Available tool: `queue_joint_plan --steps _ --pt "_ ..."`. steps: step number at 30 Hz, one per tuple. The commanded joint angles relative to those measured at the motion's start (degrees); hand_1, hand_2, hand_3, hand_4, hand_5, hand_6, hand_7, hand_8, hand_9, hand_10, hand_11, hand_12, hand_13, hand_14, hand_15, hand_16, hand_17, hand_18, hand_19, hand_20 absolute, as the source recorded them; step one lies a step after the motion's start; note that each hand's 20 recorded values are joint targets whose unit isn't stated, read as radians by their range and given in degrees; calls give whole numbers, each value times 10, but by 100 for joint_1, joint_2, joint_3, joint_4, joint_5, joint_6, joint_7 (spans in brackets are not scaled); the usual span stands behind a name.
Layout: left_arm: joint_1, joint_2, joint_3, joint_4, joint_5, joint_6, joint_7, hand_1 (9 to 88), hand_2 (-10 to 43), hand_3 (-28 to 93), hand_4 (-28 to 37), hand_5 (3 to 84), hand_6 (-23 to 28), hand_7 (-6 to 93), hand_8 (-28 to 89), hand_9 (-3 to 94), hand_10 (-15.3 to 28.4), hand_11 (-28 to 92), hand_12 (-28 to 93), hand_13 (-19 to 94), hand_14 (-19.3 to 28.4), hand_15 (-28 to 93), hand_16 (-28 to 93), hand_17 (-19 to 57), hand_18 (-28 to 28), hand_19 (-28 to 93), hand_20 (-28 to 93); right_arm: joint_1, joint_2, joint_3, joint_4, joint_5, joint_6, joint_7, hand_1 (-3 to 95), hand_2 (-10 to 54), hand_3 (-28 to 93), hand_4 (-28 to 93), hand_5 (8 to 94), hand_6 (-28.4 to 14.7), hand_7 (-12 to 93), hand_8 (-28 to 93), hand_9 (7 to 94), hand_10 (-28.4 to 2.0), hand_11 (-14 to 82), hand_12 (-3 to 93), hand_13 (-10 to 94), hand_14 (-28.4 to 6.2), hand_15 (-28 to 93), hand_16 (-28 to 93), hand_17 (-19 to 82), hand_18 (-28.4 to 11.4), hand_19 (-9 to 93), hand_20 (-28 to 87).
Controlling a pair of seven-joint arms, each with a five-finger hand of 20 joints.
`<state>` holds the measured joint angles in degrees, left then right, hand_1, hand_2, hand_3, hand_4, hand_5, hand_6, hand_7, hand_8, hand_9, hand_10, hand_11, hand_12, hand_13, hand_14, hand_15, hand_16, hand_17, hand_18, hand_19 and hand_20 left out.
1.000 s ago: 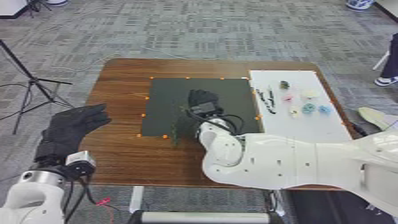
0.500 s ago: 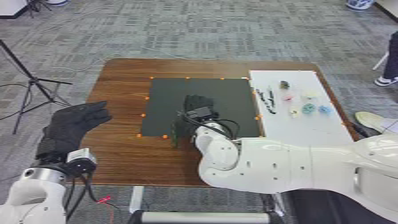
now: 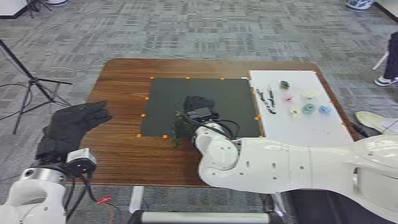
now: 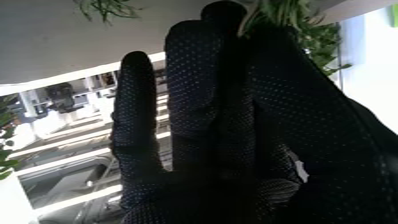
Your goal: Arrange flowers
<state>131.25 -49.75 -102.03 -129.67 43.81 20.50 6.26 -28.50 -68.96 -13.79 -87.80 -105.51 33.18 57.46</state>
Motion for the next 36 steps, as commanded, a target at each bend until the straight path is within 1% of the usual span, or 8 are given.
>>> queue_joint_plan --steps 1,11,16,21,22,25,30,36 --pt "41 -48 10 8 11 -61 -2 229 -6 892 -231 560 130 152 -106 480 204 351 114 341 236 551 -89 -55 178 434 137 41 -53 34 3 -54 -65 28 520 -95 751 -283 678 -12 381 -108 785 -104 152 288 685 -67 589 246 263 -230 926 -81" --pt "32 -51 35 -5 26 -36 -25 230 -5 892 -228 559 130 153 -106 481 205 351 113 342 235 550 -88 -55 178 434 136 86 -31 35 37 -35 -164 101 497 -95 765 -283 653 -20 359 -112 725 -133 222 220 650 -84 614 221 241 -236 928 -99" --pt "56 -47 39 -15 16 -18 -6 230 -5 892 -227 559 130 153 -106 482 205 351 114 342 234 551 -88 -55 178 434 136 132 -10 5 67 -35 -212 163 469 -95 800 -283 631 -27 317 -109 657 -165 267 155 623 -94 632 206 227 -238 930 -110" --pt "149 -86 8 -49 10 -20 5 231 -6 894 -227 560 130 153 -106 481 205 351 113 342 235 551 -89 -55 178 434 136 156 31 -17 101 -34 -238 219 455 -95 808 -283 624 -30 287 -130 636 -173 269 149 606 -107 647 190 214 -242 931 -115" --pt "146 -131 -7 -49 45 -51 -51 231 -6 894 -227 560 130 153 -106 481 205 351 113 342 235 551 -88 -55 178 434 136 133 51 5 92 -38 -256 243 454 -95 809 -283 623 -30 284 -134 634 -174 269 149 603 -109 649 187 213 -243 931 -116" --pt "206 -111 1 -72 -10 46 42 231 -6 893 -227 560 130 153 -106 481 205 350 114 342 236 551 -89 -55 178 434 136 126 68 20 97 -4 -311 244 453 -95 810 -283 623 -31 280 -146 633 -174 271 147 602 -111 655 178 212 -243 932 -119" --pt "186 -82 36 -62 -38 77 86 231 -6 894 -227 560 130 153 -106 482 204 352 114 343 235 552 -88 -55 178 434 136 71 58 23 69 29 -381 180 450 -95 814 -283 623 -32 280 -148 635 -175 272 146 602 -117 657 172 210 -246 932 -120" --pt "132 -87 65 -54 -28 77 56 231 -6 894 -227 560 130 154 -106 481 205 352 114 342 236 552 -88 -55 178 434 136 -64 44 99 10 55 -492 126 448 -95 816 -283 627 -31 290 -131 647 -172 274 147 607 -123 659 165 210 -247 932 -118"
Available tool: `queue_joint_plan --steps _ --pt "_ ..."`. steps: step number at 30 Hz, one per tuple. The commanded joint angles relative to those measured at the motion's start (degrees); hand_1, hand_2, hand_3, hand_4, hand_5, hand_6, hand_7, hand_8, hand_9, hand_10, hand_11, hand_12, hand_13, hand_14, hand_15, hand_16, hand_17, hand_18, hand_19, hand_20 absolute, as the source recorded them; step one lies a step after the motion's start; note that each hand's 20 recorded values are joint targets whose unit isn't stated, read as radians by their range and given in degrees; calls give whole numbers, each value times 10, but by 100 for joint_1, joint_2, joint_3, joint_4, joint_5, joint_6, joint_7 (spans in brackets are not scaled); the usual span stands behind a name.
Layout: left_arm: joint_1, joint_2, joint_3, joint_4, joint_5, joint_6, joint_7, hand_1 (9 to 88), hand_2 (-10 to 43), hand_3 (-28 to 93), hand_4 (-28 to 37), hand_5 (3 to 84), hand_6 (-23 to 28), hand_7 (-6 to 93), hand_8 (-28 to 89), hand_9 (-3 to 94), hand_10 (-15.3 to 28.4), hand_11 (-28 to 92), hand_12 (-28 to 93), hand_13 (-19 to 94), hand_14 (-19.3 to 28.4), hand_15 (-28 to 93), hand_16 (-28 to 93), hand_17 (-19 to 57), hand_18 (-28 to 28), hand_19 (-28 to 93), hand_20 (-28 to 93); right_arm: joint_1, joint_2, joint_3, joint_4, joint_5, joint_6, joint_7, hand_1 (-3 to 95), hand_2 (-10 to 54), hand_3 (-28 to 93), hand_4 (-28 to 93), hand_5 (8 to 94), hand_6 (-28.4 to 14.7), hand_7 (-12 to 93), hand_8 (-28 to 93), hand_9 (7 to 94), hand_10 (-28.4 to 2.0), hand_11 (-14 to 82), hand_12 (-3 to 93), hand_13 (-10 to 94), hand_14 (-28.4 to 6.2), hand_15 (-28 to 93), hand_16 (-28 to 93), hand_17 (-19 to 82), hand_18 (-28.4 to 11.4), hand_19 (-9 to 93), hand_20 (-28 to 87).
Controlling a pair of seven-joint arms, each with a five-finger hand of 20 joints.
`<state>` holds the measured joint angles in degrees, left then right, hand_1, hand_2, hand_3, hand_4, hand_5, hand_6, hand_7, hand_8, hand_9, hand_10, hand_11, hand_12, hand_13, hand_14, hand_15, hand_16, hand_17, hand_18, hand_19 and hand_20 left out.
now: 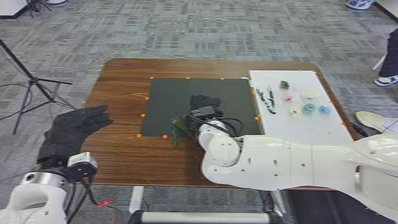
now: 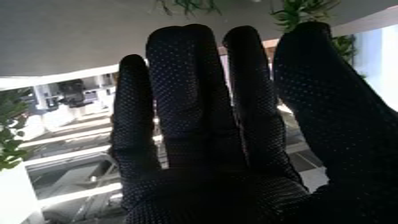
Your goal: Arrange flowers
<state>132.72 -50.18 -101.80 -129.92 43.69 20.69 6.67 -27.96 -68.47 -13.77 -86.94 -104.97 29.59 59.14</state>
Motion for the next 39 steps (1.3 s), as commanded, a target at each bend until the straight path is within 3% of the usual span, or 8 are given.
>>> queue_joint_plan --steps 1,14,19,24,31,39 --pt "-3 -41 36 -37 -19 67 16 231 -6 895 -226 560 130 154 -106 482 205 351 114 342 235 551 -88 -55 178 433 136 -138 -2 111 -90 -4 -132 -53 448 -95 815 -283 630 -32 292 -127 648 -172 274 146 609 -124 659 164 210 -247 932 -117" --pt "3 -70 18 -34 5 43 -9 232 -4 893 -226 560 130 153 -106 482 205 351 114 342 236 552 -89 -55 178 434 136 -157 -16 42 -88 -174 -128 20 465 -95 794 -283 642 -33 310 -98 679 -159 299 157 623 -120 661 165 216 -247 932 -113" --pt "-28 -49 35 -24 -8 41 8 232 -5 894 -226 560 131 153 -106 481 204 351 114 342 237 552 -89 -55 178 433 136 -44 -84 -213 165 -387 44 217 517 -95 756 -282 659 -32 366 -103 753 -114 218 295 647 -92 646 212 233 -237 932 -100" --pt "-7 -45 11 -42 -8 33 8 233 -4 893 -226 560 130 153 -106 481 205 351 114 342 236 551 -89 -55 178 434 136 91 -86 -421 422 -571 286 454 571 -95 746 -281 699 -7 421 -93 811 -80 229 353 687 -49 621 253 258 -228 932 -75" --pt "10 -42 -6 -47 0 31 17 232 -4 894 -226 560 131 153 -106 482 204 351 114 342 236 551 -89 -55 178 434 136 194 10 -474 479 -525 302 541 585 -95 751 -282 727 3 432 -83 835 -73 235 367 713 -45 612 267 273 -224 932 -55" --pt "14 -57 -8 -37 -3 14 5 234 -4 896 -224 560 130 153 -106 482 205 351 114 343 236 551 -88 -55 178 434 136 109 -42 -429 340 -649 268 539 546 -95 755 -283 718 -5 410 -92 829 -83 211 358 700 -64 613 261 261 -231 931 -59"
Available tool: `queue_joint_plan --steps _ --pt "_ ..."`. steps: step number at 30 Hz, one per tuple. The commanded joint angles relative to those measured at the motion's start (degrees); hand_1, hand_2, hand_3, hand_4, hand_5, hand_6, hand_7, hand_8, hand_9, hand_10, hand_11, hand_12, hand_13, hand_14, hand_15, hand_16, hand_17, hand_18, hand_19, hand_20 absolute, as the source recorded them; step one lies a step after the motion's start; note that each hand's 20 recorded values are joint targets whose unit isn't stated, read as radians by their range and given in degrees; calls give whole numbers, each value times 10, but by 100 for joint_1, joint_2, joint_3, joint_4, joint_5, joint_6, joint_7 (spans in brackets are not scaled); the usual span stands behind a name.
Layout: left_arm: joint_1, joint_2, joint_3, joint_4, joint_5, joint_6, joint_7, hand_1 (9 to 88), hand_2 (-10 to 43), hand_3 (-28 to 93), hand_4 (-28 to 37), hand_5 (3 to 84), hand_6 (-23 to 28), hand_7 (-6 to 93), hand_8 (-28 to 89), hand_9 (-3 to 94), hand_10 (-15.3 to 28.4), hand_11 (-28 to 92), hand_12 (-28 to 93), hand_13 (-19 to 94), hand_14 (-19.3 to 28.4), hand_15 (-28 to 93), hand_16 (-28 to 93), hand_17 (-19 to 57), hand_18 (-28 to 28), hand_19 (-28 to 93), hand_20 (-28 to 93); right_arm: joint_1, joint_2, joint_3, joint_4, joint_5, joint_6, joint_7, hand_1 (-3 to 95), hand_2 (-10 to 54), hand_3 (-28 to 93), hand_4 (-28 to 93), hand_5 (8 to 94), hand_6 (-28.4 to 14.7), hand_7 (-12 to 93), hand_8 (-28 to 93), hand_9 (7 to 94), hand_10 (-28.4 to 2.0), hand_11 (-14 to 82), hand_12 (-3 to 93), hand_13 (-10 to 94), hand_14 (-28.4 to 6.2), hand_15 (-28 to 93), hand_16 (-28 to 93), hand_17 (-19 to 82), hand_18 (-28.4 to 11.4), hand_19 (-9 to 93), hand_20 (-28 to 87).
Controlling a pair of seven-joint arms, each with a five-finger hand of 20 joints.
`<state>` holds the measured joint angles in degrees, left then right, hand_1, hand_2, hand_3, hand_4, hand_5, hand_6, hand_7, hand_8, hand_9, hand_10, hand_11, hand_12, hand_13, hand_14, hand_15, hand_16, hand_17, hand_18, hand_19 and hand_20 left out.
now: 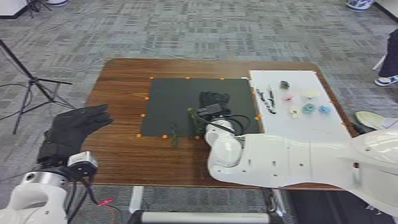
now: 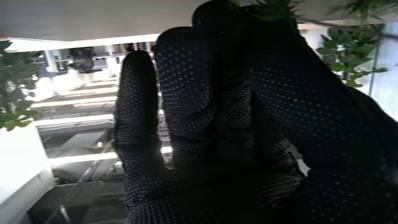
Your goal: Arrange flowers
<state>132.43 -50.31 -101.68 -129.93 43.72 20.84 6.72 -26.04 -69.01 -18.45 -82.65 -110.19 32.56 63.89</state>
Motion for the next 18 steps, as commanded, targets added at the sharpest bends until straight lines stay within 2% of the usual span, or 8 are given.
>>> queue_joint_plan --steps 1,7,11,15,18 --pt "32 -60 -20 -31 10 -16 -25 234 -4 896 -224 560 130 153 -106 482 205 351 114 343 236 551 -88 -55 178 434 136 -99 8 69 -99 -132 -44 64 542 -95 756 -283 717 -7 404 -93 829 -84 208 357 698 -69 614 258 260 -232 931 -60" --pt "51 -90 -35 -49 19 -6 -74 235 -3 897 -222 560 130 154 -106 481 205 351 114 343 236 551 -88 -55 178 434 136 -140 65 209 -275 -129 -132 34 510 -95 759 -283 707 -20 361 -93 815 -101 192 342 684 -93 632 232 244 -243 932 -66" --pt "86 -79 -49 -59 15 29 -65 235 -4 897 -222 560 130 154 -106 481 204 351 114 343 236 551 -89 -55 178 434 136 -99 79 220 -369 -194 -160 68 471 -95 769 -282 688 -29 323 -87 772 -123 264 273 670 -129 666 167 231 -251 931 -76" --pt "86 -73 -26 -62 24 33 -81 236 -4 898 -223 560 130 154 -106 481 204 351 114 342 236 551 -88 -55 178 435 136 1 92 217 -422 -162 -184 73 430 -95 791 -278 675 -32 283 -85 736 -154 322 200 654 -145 681 145 218 -261 932 -85" --pt "102 -67 -32 -70 32 25 -78 236 -4 898 -223 560 130 154 -106 481 205 351 114 342 236 551 -88 -55 178 435 136 100 123 189 -481 -149 -127 94 411 -95 802 -275 668 -33 266 -102 722 -166 326 178 641 -152 685 142 208 -268 931 -92"
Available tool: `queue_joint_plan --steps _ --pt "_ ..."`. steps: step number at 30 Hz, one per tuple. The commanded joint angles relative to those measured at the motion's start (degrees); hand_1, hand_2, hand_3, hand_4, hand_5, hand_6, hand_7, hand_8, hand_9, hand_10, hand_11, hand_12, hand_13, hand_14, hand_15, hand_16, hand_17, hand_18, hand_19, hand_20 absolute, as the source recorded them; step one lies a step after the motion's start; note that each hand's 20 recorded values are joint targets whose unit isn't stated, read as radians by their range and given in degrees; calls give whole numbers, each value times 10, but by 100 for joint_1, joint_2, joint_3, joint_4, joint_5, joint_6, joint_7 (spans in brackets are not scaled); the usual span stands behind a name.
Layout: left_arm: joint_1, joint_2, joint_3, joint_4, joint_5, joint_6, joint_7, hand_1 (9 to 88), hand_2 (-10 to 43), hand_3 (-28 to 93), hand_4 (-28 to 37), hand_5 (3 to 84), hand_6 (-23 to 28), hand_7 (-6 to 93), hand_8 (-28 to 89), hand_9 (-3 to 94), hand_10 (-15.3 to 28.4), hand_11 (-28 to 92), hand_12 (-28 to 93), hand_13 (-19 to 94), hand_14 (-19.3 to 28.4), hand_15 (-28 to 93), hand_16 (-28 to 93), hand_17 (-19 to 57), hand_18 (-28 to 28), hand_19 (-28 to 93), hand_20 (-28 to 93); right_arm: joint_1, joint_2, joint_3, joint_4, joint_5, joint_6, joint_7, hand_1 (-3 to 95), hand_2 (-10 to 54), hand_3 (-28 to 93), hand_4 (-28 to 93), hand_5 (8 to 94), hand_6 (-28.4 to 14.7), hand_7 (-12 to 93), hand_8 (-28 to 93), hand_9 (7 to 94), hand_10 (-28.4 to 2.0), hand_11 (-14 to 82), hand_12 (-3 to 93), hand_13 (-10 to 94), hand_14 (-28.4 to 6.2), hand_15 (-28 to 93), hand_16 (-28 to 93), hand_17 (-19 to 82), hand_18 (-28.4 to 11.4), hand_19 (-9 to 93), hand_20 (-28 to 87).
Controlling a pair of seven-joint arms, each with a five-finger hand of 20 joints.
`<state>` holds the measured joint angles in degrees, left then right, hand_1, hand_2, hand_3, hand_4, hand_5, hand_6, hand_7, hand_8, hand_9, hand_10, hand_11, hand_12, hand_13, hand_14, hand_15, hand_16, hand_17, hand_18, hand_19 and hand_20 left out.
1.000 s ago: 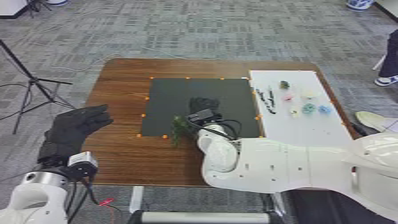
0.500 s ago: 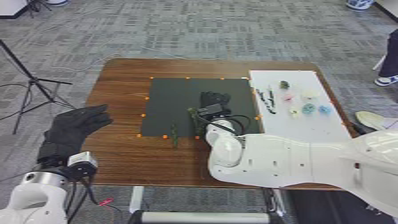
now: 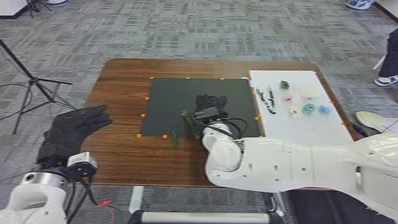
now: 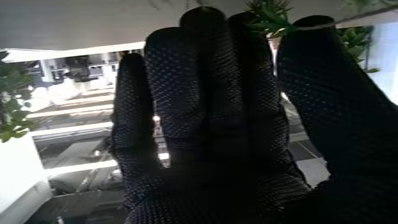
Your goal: Arrange flowers
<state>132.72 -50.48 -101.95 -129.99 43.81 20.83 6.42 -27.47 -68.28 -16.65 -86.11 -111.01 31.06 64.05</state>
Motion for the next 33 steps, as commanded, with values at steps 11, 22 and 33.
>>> queue_joint_plan --steps 11,22,33 --pt "417 -46 -146 -195 -67 196 105 234 -3 897 -224 560 130 154 -106 482 204 351 113 342 236 552 -89 -55 178 435 136 507 404 143 -826 -65 38 -152 327 -38 798 -246 621 -56 229 -168 677 -196 298 157 608 -180 696 129 188 -283 930 -117" --pt "596 -5 -272 -224 -74 183 155 226 -2 889 -233 560 131 154 -106 485 206 357 116 342 236 551 -89 -55 178 434 136 281 921 487 -1767 466 -206 -679 304 -6 780 -236 610 -62 216 -161 667 -202 284 154 608 -184 694 119 185 -284 932 -132" --pt "747 -36 -343 -271 -70 195 189 221 1 886 -242 562 131 154 -105 487 209 385 123 346 237 559 -88 -55 178 434 136 149 1025 564 -1896 722 -412 -862 282 31 763 -223 607 -62 210 -156 668 -205 273 154 609 -188 690 120 184 -284 930 -140"
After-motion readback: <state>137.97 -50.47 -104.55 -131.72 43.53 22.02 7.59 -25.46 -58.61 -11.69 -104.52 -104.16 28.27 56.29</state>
